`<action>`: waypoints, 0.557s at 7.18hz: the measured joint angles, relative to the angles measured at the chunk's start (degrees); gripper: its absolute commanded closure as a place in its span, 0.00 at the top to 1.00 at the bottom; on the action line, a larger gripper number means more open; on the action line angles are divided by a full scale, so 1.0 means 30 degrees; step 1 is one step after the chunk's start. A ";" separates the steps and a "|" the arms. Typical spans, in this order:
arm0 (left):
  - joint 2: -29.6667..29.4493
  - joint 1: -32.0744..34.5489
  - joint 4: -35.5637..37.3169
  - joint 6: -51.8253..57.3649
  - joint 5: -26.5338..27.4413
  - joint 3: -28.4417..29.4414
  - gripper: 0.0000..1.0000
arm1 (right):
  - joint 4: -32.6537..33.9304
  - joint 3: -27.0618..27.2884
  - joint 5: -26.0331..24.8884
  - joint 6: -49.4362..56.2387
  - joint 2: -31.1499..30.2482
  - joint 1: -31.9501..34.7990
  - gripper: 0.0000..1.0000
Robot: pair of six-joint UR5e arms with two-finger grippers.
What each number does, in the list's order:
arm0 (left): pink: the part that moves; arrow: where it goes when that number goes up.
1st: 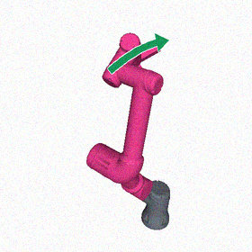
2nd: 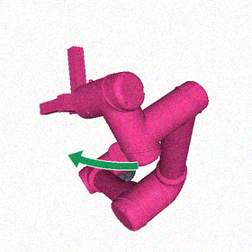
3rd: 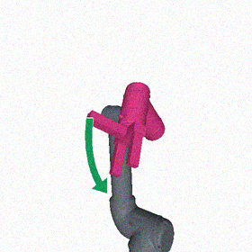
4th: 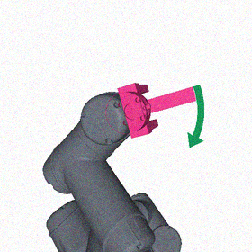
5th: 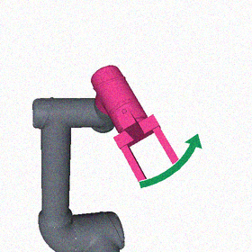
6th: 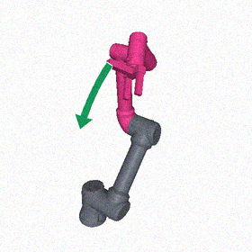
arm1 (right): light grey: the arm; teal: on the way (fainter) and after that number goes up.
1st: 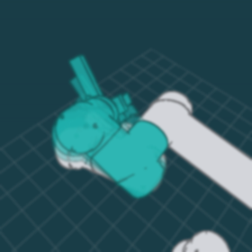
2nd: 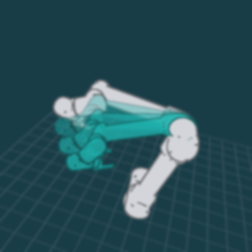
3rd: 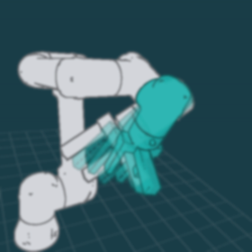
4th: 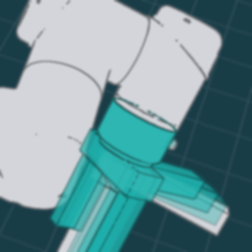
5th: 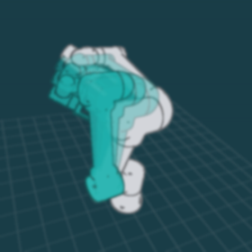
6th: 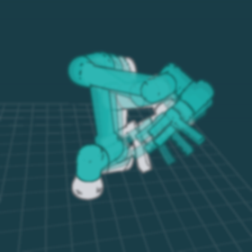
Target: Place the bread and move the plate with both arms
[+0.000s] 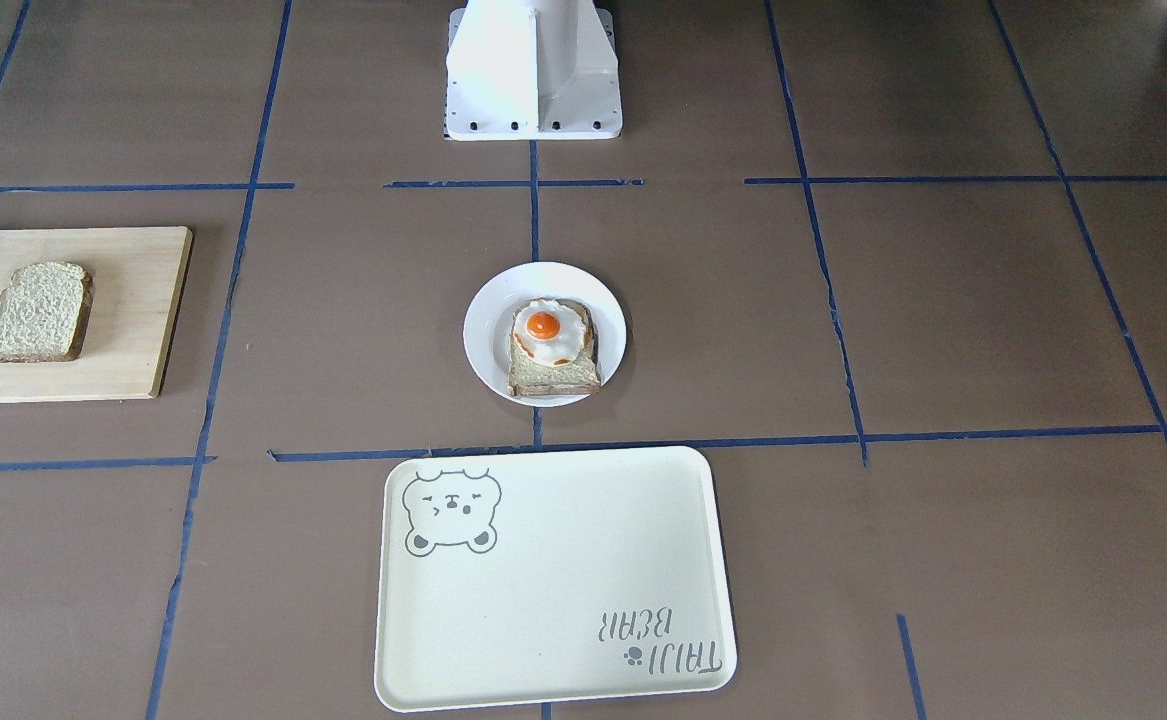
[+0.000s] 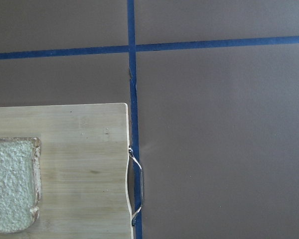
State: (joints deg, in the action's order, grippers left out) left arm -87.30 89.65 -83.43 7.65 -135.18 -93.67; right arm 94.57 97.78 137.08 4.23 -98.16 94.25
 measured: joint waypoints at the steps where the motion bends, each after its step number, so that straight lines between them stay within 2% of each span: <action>1: -0.0009 0.0000 0.0004 -0.0007 0.0000 -0.0015 1.00 | 0.0006 -0.0018 0.0024 -0.0004 0.0265 -0.0030 1.00; 4: -0.0032 0.0000 0.0007 -0.0036 -0.0013 -0.0175 1.00 | 0.0003 -0.0182 0.0198 -0.0021 0.1349 -0.0048 1.00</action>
State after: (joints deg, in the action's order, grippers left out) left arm -87.40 89.65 -83.41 7.54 -135.21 -94.20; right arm 94.58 97.23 137.67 4.17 -94.11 94.11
